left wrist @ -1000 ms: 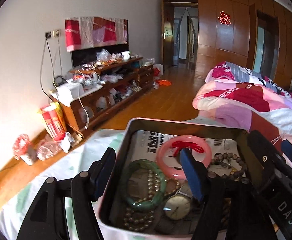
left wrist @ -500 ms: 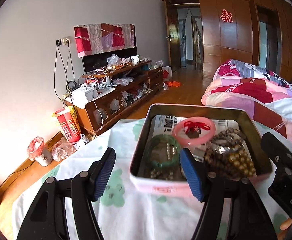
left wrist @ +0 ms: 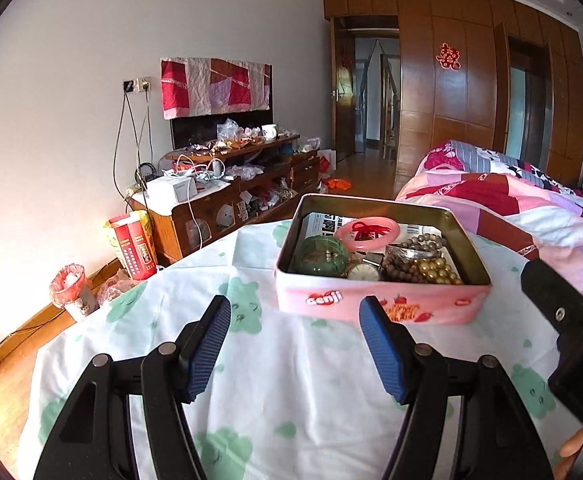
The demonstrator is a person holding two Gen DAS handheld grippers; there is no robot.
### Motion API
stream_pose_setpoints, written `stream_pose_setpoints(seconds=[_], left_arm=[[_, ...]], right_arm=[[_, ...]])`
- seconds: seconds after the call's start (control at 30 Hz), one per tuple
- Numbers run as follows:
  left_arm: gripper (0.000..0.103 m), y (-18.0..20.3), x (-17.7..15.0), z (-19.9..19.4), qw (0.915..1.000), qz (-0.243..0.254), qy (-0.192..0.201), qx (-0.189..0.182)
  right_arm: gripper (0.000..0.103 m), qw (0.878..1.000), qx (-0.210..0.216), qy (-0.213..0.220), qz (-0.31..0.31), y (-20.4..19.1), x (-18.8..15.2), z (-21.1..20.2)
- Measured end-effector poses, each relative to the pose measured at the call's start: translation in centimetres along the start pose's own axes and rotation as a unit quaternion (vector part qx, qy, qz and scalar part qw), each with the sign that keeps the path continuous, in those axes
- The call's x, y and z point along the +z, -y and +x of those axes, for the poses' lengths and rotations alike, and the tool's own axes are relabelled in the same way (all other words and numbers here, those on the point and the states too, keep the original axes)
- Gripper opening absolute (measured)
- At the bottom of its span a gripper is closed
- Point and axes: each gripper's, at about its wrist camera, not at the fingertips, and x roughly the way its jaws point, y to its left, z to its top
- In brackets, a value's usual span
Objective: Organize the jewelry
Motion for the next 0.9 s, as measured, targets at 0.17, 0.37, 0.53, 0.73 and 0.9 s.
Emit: stream_pose_setpoints(seconds=[0.17,0.37,0.53,0.73,0.9], left_arm=[[0.068,-0.3,-0.6,-1.7,0.9996,-0.013,0.025,-0.002],[0.069,-0.3,-0.8,-2.7,0.9988,-0.013,0.048,0.002],[0.07,-0.7,-0.8,-3.0,0.998,-0.021,0.059,0.006],[0.07,-0.6,-0.9,-2.8,0.9982,-0.018,0.057,0.01],[0.07,-0.6,-0.9,-2.8,0.9982,-0.018,0.056,0.01]], right_arm=[[0.103,0.999,0.003,0.039,0.007,0.2,-0.4,-1.7],[0.103,0.996,-0.013,0.09,-0.011,-0.6,-0.7,-3.2],[0.103,0.994,-0.017,0.108,-0.015,-0.5,-0.7,-3.8],[0.103,0.994,-0.021,0.107,-0.009,0.0,-0.7,-3.8],[0.103,0.994,-0.021,0.103,-0.009,0.1,-0.8,-3.7]])
